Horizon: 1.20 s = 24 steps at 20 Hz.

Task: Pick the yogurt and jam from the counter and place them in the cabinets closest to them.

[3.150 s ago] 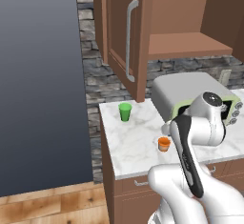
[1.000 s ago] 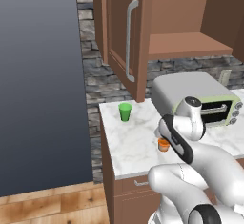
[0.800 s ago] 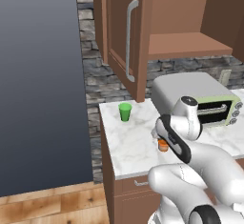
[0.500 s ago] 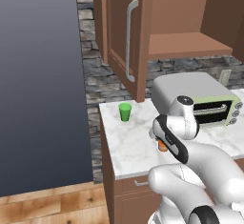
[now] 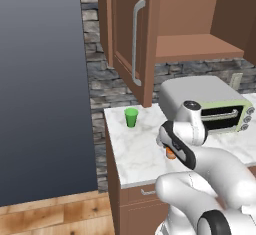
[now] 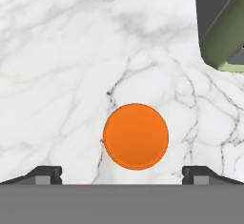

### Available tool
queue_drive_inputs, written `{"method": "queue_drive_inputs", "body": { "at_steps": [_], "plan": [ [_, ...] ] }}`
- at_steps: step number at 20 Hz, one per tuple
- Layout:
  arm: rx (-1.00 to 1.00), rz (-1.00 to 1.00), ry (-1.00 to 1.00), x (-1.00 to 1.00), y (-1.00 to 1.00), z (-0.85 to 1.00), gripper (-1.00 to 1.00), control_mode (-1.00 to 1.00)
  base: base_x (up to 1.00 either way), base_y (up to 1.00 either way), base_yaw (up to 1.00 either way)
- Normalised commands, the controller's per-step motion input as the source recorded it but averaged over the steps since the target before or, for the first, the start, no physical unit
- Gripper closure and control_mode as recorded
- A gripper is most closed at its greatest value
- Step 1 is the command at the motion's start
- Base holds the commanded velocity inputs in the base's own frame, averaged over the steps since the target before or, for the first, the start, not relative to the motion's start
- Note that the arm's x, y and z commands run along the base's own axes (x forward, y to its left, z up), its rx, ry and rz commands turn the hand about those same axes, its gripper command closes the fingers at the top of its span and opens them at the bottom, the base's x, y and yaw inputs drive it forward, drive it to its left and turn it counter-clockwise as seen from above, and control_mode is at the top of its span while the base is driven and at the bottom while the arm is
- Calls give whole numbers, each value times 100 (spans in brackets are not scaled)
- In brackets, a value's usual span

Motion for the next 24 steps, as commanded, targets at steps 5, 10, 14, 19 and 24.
{"method": "queue_drive_inputs", "body": {
  "at_steps": [5, 10, 14, 19, 24],
  "plan": [
    [-3, 0, 2, 2, 3, -48, -100, -100, 0, 0, 0],
    [0, 0, 3, 0, 3, -50, -100, -100, 0, 0, 0],
    [0, 0, 0, 0, 0, -46, -100, -100, 0, 0, 0],
    [-2, 0, 0, 0, 0, -39, -100, -100, 0, 0, 0],
    [-2, 0, 0, 0, 0, -31, -100, -100, 0, 0, 0]
  ]
}}
